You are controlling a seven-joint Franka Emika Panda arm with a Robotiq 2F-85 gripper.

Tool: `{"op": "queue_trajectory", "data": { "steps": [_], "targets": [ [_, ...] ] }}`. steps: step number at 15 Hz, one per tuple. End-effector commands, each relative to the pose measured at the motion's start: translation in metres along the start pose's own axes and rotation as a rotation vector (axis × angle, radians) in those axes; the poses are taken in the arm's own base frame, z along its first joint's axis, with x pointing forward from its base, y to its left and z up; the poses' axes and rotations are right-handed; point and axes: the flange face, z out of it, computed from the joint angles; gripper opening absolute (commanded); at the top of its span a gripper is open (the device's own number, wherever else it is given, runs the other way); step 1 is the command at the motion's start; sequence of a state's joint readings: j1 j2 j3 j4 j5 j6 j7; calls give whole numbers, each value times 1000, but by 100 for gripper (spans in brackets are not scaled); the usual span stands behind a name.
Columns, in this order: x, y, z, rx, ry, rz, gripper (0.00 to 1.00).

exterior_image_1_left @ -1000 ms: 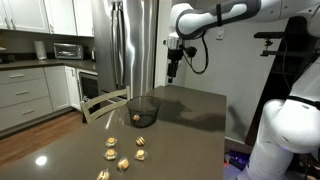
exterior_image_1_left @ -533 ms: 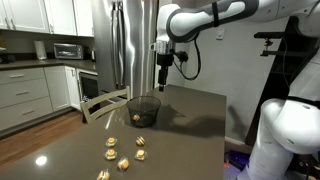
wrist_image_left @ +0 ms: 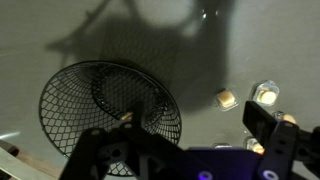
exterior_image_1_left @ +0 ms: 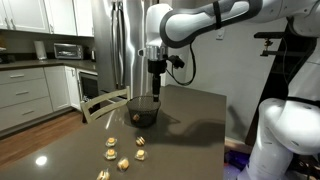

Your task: Put the left most candy in the black bowl

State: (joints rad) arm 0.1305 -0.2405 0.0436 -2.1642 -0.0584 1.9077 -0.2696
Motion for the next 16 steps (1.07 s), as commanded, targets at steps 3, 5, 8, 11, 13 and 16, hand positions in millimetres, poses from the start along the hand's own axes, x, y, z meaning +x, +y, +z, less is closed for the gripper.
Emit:
{"op": "queue_trajectory", "data": {
  "steps": [3,5,8,11,13,16],
  "targets": [
    [12,-37,8,47,1,-116,100],
    [17,-47,11,81,5,-135,100],
    [23,-57,18,146,12,-150,100],
    [29,-65,29,206,17,-156,100],
    [32,-71,38,225,14,-168,100],
    [36,-81,50,228,4,-190,100]
  ]
}}
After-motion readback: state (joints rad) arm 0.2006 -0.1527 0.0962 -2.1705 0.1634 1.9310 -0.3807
